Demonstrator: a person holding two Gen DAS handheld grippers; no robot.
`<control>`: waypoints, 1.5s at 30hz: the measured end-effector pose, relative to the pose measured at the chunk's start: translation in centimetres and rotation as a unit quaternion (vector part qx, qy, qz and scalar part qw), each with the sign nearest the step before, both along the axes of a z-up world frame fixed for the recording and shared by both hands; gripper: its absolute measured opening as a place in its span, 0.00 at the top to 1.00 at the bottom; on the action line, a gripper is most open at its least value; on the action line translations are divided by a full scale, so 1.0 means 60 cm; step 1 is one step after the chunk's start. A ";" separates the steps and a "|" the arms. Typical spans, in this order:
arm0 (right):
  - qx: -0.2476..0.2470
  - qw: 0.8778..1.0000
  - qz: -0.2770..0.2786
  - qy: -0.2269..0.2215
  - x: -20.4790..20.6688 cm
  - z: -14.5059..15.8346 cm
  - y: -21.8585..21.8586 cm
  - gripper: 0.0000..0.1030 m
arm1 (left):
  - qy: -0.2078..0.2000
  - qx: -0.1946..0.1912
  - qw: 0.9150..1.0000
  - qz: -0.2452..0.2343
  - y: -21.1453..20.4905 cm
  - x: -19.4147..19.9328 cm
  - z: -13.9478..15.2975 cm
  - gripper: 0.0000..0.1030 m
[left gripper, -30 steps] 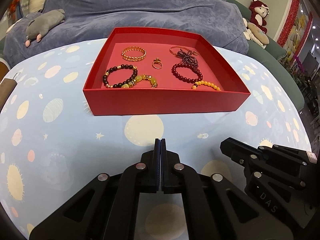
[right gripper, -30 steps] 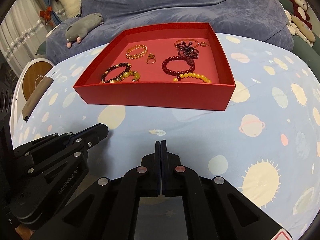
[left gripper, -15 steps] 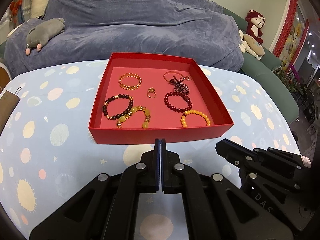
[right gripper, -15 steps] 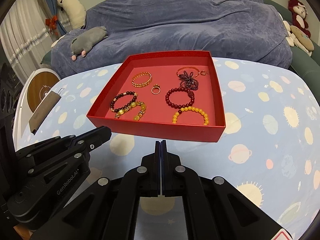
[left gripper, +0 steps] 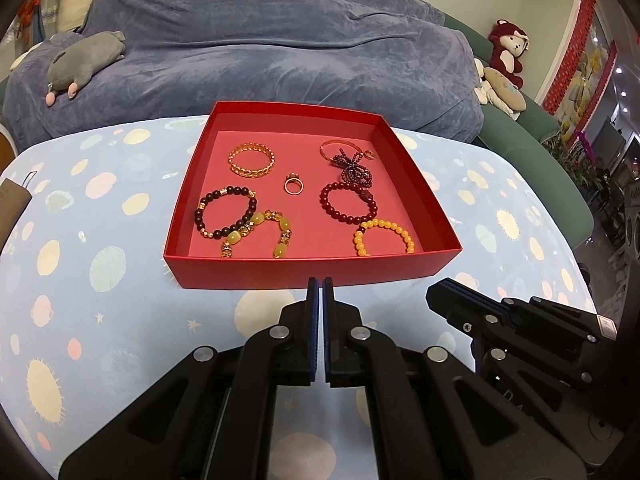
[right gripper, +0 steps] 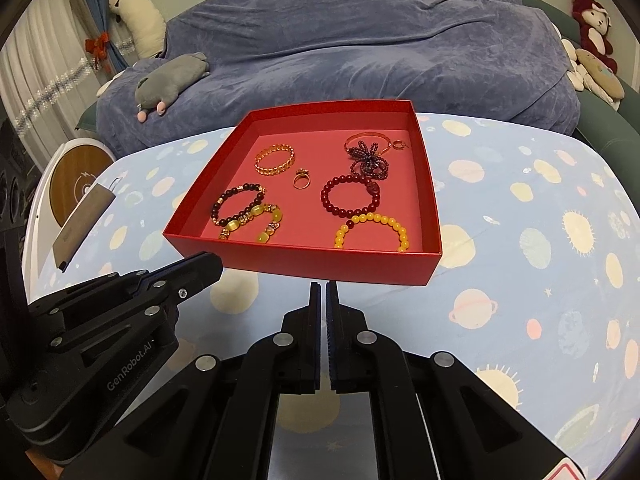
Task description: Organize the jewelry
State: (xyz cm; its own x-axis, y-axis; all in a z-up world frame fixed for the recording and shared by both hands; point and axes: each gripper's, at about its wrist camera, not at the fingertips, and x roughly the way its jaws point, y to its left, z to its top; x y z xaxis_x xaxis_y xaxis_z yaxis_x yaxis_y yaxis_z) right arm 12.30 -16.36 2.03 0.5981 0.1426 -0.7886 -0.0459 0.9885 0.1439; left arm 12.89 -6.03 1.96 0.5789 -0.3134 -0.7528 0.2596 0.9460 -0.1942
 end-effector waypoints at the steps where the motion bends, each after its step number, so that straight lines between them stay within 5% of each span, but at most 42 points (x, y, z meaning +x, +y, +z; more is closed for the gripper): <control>1: 0.001 1.000 0.000 0.000 0.000 0.000 0.000 0.95 | 0.000 0.000 1.000 -0.001 0.000 0.000 0.000 0.99; 9: 0.004 1.000 -0.004 0.002 0.001 0.000 -0.007 0.93 | 0.001 0.004 1.000 -0.002 -0.003 -0.002 -0.002 0.90; 25: 0.001 1.000 -0.002 -0.008 0.027 0.015 -0.009 0.93 | -0.012 0.008 1.000 -0.008 -0.013 0.023 0.012 0.90; 36: -0.002 0.999 -0.012 -0.033 0.132 0.041 -0.029 0.93 | -0.042 0.023 0.999 0.001 -0.028 0.119 0.040 0.90; 43: 0.000 1.000 -0.012 -0.006 0.212 0.001 -0.035 0.93 | -0.020 0.036 0.999 0.011 -0.037 0.196 0.001 0.90; 45: -0.002 1.000 -0.016 0.002 0.229 -0.016 -0.036 0.77 | -0.003 0.043 0.999 0.021 -0.036 0.217 -0.022 0.90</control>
State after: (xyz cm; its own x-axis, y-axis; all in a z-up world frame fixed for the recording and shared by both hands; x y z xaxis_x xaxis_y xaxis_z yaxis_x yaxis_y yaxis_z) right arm 26.03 -18.54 1.06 0.5993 0.1195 -0.7916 -0.0128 0.9901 0.1398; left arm 25.91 -8.20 0.66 0.5941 -0.2233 -0.7728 0.2201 0.9692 -0.1109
